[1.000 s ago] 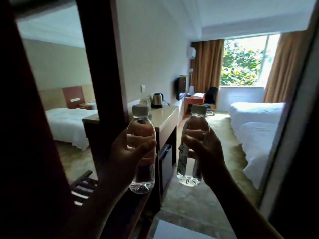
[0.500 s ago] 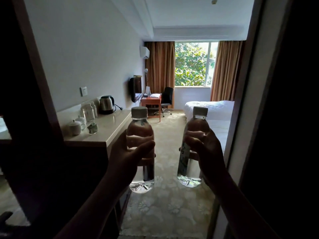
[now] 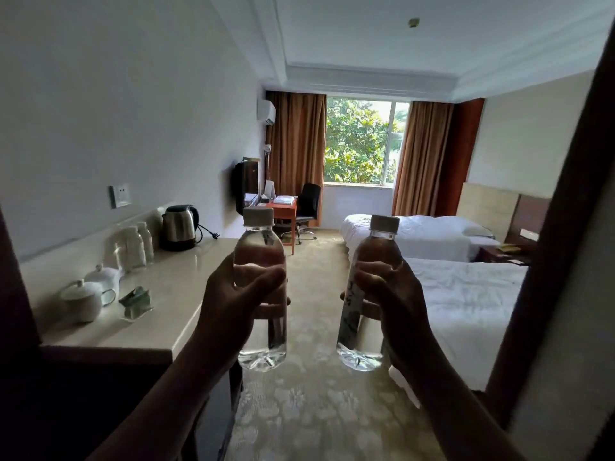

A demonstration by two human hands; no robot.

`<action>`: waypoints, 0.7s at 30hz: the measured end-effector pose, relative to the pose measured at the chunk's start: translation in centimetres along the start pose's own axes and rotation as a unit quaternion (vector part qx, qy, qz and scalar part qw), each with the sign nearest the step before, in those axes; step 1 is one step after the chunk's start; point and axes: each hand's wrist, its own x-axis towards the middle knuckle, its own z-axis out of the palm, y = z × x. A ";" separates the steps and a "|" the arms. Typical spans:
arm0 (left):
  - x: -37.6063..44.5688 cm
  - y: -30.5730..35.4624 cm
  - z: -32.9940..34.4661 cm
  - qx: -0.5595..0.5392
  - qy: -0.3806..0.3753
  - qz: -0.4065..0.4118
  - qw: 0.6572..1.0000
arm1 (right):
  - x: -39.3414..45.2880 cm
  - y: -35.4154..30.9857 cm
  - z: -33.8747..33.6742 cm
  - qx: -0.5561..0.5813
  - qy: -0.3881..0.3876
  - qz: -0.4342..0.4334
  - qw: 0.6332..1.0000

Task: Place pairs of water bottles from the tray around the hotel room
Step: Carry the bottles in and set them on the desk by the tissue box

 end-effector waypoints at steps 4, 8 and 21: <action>6.9 -3.1 -0.7 0.013 -0.019 -0.011 1.000 | 5.9 3.5 1.1 -0.010 0.028 0.015 0.999; 12.7 -7.1 0.3 -0.008 -0.038 -0.021 0.999 | 11.8 7.1 0.9 -0.020 0.033 0.013 0.999; 36.1 -23.6 10.6 0.045 -0.101 -0.015 0.994 | 36.3 22.9 -6.7 -0.037 0.041 0.019 0.998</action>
